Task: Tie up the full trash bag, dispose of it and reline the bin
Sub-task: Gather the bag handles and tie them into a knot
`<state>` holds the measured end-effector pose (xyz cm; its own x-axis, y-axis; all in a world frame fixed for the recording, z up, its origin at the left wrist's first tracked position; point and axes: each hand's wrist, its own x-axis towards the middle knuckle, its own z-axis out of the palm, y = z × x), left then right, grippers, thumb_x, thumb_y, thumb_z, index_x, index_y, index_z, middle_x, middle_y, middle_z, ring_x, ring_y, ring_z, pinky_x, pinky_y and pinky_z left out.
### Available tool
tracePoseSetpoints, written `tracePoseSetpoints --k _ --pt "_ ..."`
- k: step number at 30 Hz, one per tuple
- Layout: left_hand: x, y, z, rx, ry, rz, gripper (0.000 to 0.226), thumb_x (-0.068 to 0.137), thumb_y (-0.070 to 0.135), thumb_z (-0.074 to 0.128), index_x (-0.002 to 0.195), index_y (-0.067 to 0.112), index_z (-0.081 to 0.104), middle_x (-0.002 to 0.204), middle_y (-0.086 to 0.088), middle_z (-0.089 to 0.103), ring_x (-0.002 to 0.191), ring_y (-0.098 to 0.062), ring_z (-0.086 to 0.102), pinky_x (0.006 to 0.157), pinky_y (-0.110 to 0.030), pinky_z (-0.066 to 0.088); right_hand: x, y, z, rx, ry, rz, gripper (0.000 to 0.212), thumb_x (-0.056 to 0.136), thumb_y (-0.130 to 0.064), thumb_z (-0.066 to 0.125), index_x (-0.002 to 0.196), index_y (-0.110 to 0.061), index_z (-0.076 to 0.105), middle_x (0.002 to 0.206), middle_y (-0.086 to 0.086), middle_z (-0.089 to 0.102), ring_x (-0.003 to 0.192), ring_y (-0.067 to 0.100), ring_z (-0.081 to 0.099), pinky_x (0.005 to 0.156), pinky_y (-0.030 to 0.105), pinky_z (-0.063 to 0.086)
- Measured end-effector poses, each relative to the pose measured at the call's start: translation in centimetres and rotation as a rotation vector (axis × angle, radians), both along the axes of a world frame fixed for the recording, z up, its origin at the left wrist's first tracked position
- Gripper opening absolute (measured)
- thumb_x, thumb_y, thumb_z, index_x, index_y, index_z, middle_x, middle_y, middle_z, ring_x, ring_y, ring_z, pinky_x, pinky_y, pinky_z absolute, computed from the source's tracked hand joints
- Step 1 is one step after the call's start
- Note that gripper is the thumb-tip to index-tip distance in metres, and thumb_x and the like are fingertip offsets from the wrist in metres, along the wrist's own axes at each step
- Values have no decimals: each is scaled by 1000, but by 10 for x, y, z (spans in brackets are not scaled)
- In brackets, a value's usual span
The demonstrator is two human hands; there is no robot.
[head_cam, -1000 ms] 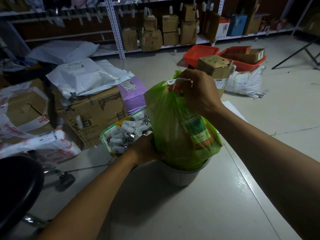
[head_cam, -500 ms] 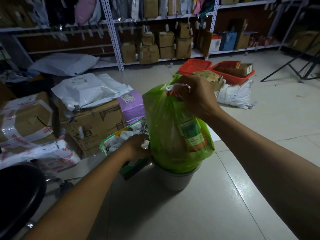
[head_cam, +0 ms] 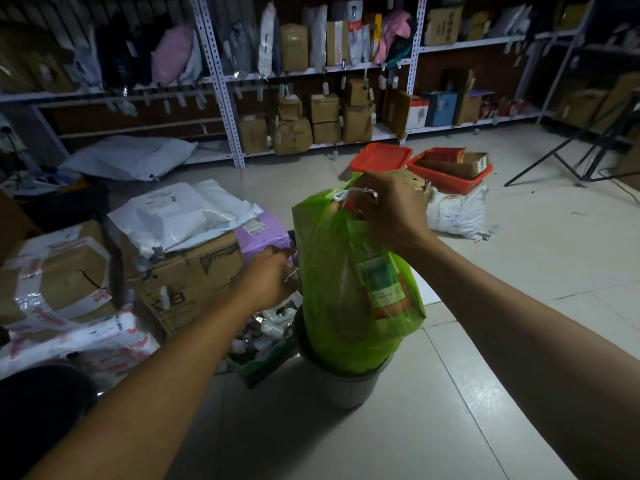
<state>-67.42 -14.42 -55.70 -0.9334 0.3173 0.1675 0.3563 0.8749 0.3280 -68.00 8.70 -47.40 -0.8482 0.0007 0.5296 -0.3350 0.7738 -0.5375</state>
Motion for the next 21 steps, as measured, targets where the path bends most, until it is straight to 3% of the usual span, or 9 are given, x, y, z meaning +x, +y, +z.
tracePoseSetpoints --k 4,8,12,17,21 --pt "-8 9 22 -101 -57 105 57 85 40 69 135 21 49 132 -10 53 119 -32 50 93 -44 48 -5 3 13 6 -26 -4 13 93 -28 57 93 -26 70 94 -3 71 85 21 65 70 41 54" --pt "-9 17 50 -120 -62 142 55 89 45 62 134 17 48 130 -11 51 117 -31 48 94 -44 46 -5 5 33 -18 -76 8 13 94 -26 55 94 -29 68 83 -12 68 71 10 66 66 39 56" --pt "-9 22 91 -112 -93 163 60 91 47 60 139 16 44 139 -9 48 125 -30 45 98 -45 44 1 11 66 -16 -134 16 15 95 -27 53 97 -27 68 91 -4 71 79 19 67 63 37 54" --pt "-2 29 167 -73 -119 166 73 90 53 58 150 19 32 152 -7 39 137 -30 37 109 -48 38 16 24 136 23 -177 -21 12 93 -29 58 93 -28 69 91 -5 70 80 18 62 56 27 35" --pt "7 40 239 -42 -147 152 70 90 49 59 149 20 35 151 -7 41 137 -30 37 110 -45 37 33 37 202 34 -203 -75 14 93 -27 59 101 -27 70 103 2 71 89 24 64 59 28 36"
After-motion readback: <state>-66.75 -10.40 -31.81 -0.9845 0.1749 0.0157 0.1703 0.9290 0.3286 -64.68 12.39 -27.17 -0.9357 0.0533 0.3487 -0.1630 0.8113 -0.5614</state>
